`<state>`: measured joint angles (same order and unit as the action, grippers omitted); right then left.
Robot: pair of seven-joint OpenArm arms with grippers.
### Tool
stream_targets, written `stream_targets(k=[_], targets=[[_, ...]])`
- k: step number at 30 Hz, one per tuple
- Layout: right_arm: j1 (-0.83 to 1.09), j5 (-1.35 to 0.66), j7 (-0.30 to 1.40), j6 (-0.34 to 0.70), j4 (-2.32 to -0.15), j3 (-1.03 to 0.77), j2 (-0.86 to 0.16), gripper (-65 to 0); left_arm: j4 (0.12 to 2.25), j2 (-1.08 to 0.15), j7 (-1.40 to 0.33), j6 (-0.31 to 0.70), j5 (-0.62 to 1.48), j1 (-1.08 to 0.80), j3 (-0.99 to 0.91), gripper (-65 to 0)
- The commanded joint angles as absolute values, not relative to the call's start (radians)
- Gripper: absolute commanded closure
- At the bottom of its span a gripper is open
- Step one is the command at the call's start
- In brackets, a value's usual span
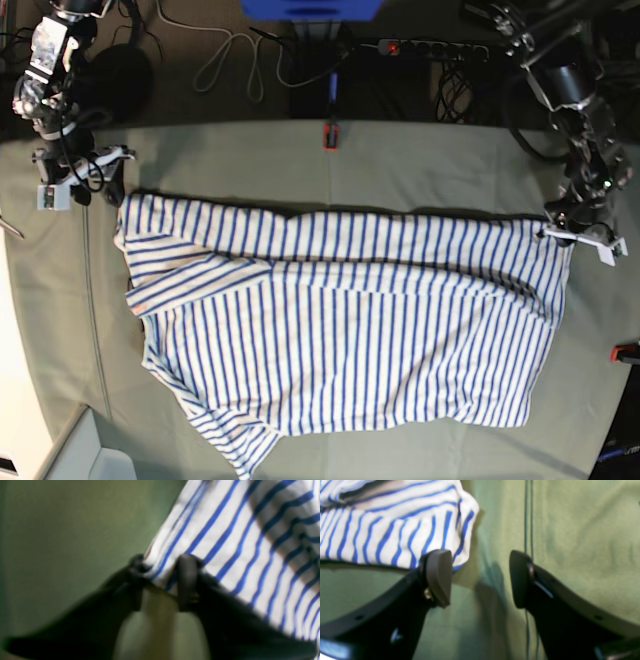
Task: Layout the t-shirt on the table in an organized manner, then fold the t-shirt properly
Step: 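Regrasp the folded edge with both grippers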
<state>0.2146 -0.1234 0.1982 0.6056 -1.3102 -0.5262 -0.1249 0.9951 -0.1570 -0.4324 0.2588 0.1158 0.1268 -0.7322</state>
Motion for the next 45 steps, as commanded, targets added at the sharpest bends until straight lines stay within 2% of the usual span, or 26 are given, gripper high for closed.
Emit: stream_targets(k=[1,2,7,18,31,33,34,36,37,38,45], targets=[[0.208,-0.140,0.171,0.613,-1.333,-0.529,-0.130,-36.9,0.997,-0.166,-0.407,0.262,0.119,0.139,-0.733,-4.7],[0.209,-0.140,0.171,0.613,-1.333,-0.527,-0.128,-36.9,0.977,-0.166,-0.392,0.262,0.117,0.139,-0.733,0.0],[0.209,-0.142,0.171,0.615,-1.333,-0.526,-0.127,-36.9,0.920,-0.176,-0.381,0.262,0.122,0.139,-0.731,0.0],[0.196,-0.142,0.171,0.615,-1.300,-0.400,-0.127,-36.9,0.917,-0.176,-0.381,0.262,0.122,0.139,-0.736,0.0],[0.165,-0.140,0.171,0.615,-1.191,-0.403,-0.131,-35.7,0.914,-0.176,-0.387,0.262,0.114,0.119,-0.736,0.0],[0.176,-0.140,0.171,0.615,-1.188,-0.398,-0.133,-29.0,0.914,-0.177,-0.389,0.262,0.111,0.110,-0.733,0.0],[0.177,-0.140,0.171,0.616,-1.188,-0.398,-0.133,-22.7,0.914,-0.177,-0.389,0.262,0.113,0.101,-0.733,0.0],[0.177,-0.140,0.171,0.645,-1.193,-0.403,-0.133,-4.6,0.924,-0.177,-0.389,0.262,0.120,0.091,-0.733,0.0],[0.177,-0.140,0.171,0.670,-1.193,-0.403,-0.134,0.0,0.932,-0.177,-0.389,0.262,0.120,0.091,-0.733,0.0],[0.177,-0.140,0.171,0.696,-1.193,-0.403,-0.140,0.0,0.940,-0.177,-0.389,0.262,0.120,0.090,-0.733,0.0],[0.166,-0.140,0.177,0.698,-1.326,-0.404,-0.177,0.0,1.098,-0.182,-0.398,0.262,0.111,0.064,-0.728,0.0]])
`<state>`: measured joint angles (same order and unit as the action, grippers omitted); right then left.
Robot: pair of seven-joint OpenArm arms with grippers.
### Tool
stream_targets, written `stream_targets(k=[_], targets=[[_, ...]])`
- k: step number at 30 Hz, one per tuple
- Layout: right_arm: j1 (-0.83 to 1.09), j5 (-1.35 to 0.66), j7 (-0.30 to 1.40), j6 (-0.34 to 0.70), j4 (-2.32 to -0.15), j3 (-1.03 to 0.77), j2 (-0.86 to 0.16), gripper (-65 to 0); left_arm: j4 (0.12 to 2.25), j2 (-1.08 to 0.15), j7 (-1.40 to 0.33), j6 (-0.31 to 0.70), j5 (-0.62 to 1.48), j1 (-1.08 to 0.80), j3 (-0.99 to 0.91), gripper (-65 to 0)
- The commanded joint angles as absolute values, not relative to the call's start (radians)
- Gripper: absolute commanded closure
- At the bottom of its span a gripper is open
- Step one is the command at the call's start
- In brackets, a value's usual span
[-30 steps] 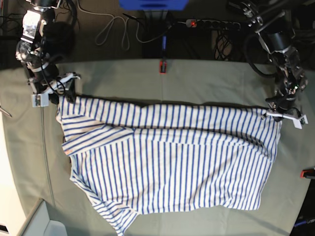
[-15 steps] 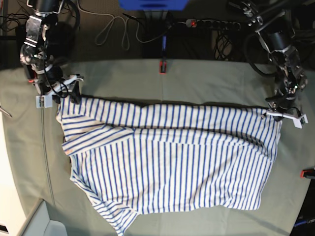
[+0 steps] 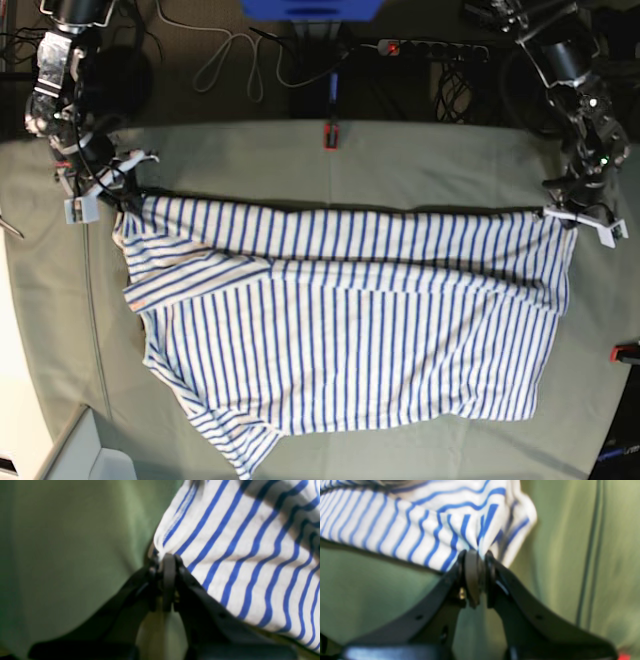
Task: Layout the t-shirt on the table in an organized manner, then fold the t-shirt properly
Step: 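Regrasp the folded edge with both grippers, then lift the shirt with both grippers and lay it back down smoothed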
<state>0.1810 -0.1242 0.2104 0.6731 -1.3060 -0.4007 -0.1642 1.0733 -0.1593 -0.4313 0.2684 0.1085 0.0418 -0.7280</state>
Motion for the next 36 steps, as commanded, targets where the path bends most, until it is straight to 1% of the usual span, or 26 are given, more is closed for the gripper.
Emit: stream_targets(k=[1,3,6,9,10,15,21,24,27,31,34,36], targets=[[0.165,-0.140,0.177,0.698,-1.356,-0.404,-0.179,0.0,1.122,-0.194,-0.418,0.262,0.110,0.068,-0.713,0.0],[0.160,-0.140,0.177,0.698,-1.420,-0.404,-0.182,0.0,1.181,-0.229,-0.496,0.262,0.120,0.071,-0.665,0.0],[0.122,-0.140,0.200,0.698,-1.480,-0.404,-0.196,0.0,1.245,-0.248,-0.559,0.262,0.122,0.111,-0.634,0.0],[0.035,-0.140,0.280,0.698,-1.501,-0.407,-0.202,0.0,1.287,-0.249,-0.593,0.262,0.113,0.173,-0.630,0.0],[0.008,-0.140,0.305,0.698,-1.503,-0.417,-0.219,0.0,1.300,-0.251,-0.608,0.262,0.111,0.197,-0.630,0.0],[-0.162,-0.140,0.417,0.698,-1.497,-0.418,-0.257,0.0,1.297,-0.269,-0.657,0.262,0.111,0.335,-0.619,0.0],[-0.397,-0.139,0.515,0.698,-1.468,-0.354,-0.320,0.0,1.296,-0.282,-0.684,0.255,0.111,0.521,-0.456,0.0],[-0.507,-0.139,0.530,0.698,-1.403,-0.321,-0.337,0.0,1.294,-0.275,-0.684,0.254,0.111,0.610,-0.367,0.0],[-0.608,-0.139,0.526,0.698,-1.311,-0.312,-0.366,0.0,1.247,-0.271,-0.679,0.254,0.111,0.697,-0.312,0.0],[-0.733,-0.139,0.522,0.698,-1.210,-0.306,-0.421,0.0,1.109,-0.271,-0.671,0.254,0.113,0.851,-0.288,0.0],[-0.782,-0.139,0.507,0.698,-1.204,-0.308,-0.449,0.0,1.024,-0.272,-0.638,0.254,0.114,0.941,-0.286,0.0],[-0.788,-0.139,0.493,0.698,-1.219,-0.308,-0.467,0.0,1.018,-0.274,-0.633,0.254,0.120,0.974,-0.286,0.0]])
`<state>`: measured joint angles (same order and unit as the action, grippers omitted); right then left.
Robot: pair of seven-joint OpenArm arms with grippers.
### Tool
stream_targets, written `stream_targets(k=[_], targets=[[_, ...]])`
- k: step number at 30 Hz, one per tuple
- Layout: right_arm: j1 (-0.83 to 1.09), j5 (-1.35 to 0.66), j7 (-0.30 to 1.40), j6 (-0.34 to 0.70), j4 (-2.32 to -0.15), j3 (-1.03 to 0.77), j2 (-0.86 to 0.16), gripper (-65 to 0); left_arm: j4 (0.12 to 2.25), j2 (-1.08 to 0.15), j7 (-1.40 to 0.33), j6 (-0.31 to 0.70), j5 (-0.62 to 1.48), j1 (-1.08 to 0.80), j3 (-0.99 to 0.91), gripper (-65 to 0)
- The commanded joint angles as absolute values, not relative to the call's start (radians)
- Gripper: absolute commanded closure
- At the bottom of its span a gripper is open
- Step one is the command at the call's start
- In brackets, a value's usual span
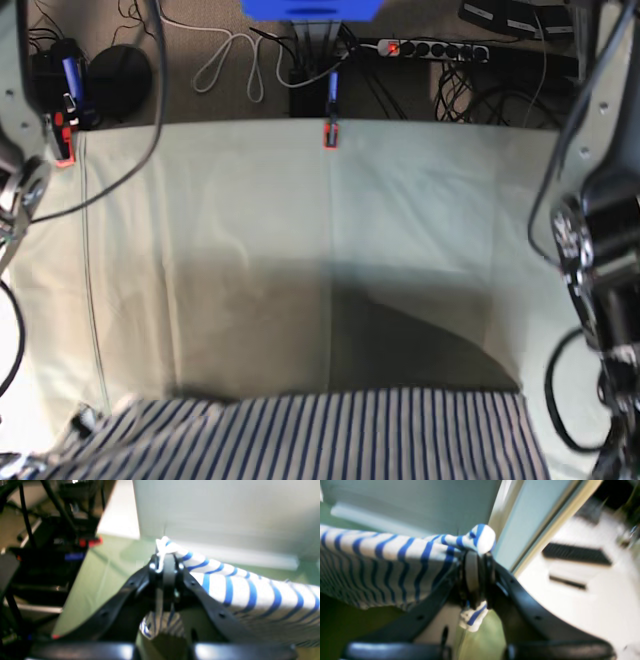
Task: Layout the t-shirt on the table in an organized manner, then fold the t-shirt properly
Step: 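Lift the shirt with both grippers and lay it back down smoothed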
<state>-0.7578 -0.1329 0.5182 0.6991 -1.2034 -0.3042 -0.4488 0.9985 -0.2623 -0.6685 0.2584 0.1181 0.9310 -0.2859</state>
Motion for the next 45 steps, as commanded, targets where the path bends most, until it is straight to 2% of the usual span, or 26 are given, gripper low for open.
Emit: stream_targets(k=[1,6,13,18,22,31,37,45], targets=[[-0.785,-0.139,0.490,0.698,-1.244,-0.306,-0.470,0.0,1.021,-0.272,-0.634,0.254,0.122,0.980,-0.286,0.0],[-0.641,-0.140,0.506,0.698,-1.426,-0.315,-0.463,0.0,1.116,-0.271,-0.634,0.255,0.122,0.931,-0.285,0.0],[-0.325,-0.143,0.483,0.698,-1.626,-0.403,-0.360,0.0,1.383,-0.278,-0.651,0.257,0.122,0.625,-0.302,0.0],[-0.110,-0.145,0.407,0.698,-1.716,-0.499,-0.280,0.0,1.623,-0.232,-0.740,0.262,0.133,0.357,-0.473,0.0],[0.065,-0.145,0.363,0.698,-1.799,-0.535,-0.214,0.0,1.722,-0.199,-0.766,0.262,0.209,0.153,-0.627,0.0],[0.352,-0.145,0.225,0.698,-1.840,-0.599,-0.110,0.0,1.744,-0.179,-0.757,0.262,0.438,-0.171,-0.782,0.0],[0.447,-0.145,0.177,0.698,-1.834,-0.591,-0.105,0.0,1.718,-0.179,-0.757,0.262,0.456,-0.214,-0.825,0.0],[0.463,-0.142,0.177,0.698,-1.773,-0.596,-0.081,0.0,1.689,-0.140,-0.763,0.262,0.455,-0.236,-0.823,0.0]])
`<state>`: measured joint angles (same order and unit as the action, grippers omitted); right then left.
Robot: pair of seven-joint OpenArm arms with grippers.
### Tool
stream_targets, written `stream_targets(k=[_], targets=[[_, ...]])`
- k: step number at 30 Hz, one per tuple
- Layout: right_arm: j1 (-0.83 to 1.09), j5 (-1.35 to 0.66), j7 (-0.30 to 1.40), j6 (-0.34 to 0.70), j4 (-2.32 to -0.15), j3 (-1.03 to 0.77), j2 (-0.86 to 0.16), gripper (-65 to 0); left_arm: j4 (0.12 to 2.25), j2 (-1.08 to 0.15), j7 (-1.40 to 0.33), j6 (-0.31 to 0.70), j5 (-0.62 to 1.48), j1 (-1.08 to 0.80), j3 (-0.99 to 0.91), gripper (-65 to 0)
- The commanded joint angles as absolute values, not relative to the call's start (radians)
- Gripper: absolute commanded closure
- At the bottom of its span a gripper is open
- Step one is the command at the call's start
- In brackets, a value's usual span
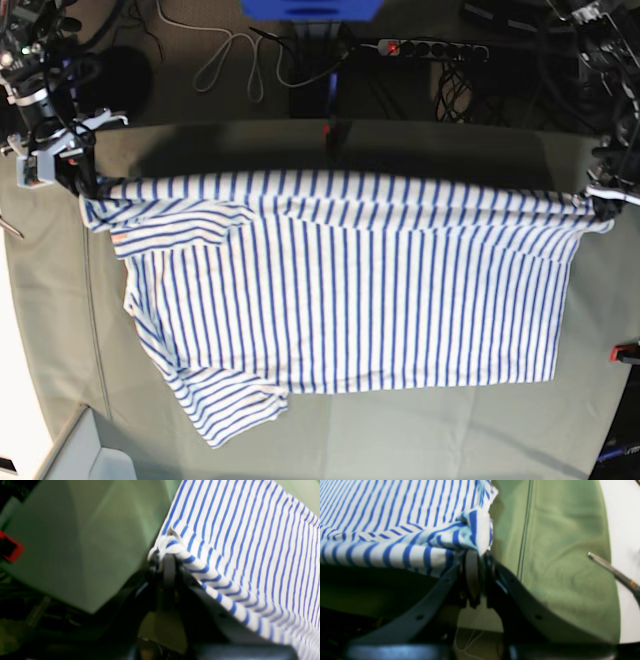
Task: Layout the t-shirt on the table in an organized manner, then fold the t-shirt properly
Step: 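Lift the shirt with both grippers and lay it back down smoothed, then release the shirt and move both grippers to the hem edge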
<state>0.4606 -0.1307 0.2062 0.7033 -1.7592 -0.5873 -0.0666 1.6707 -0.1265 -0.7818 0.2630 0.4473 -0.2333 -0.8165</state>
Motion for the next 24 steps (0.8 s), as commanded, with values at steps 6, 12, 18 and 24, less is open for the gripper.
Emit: stream_targets(k=[6,12,18,24], targets=[[0.490,-0.142,0.176,0.698,-1.722,-0.598,-0.081,0.0,1.669,-0.116,-0.762,0.262,0.455,-0.269,-0.822,0.0],[0.512,-0.140,0.176,0.698,-1.712,-0.591,-0.079,0.0,1.638,-0.104,-0.765,0.262,0.455,-0.286,-0.823,0.0],[0.529,-0.140,0.177,0.698,-1.682,-0.588,-0.082,0.0,1.590,-0.102,-0.766,0.262,0.458,-0.298,-0.822,0.0],[0.533,-0.139,0.177,0.698,-1.600,-0.588,-0.085,-4.3,1.561,-0.102,-0.766,0.262,0.456,-0.300,-0.823,0.0]])
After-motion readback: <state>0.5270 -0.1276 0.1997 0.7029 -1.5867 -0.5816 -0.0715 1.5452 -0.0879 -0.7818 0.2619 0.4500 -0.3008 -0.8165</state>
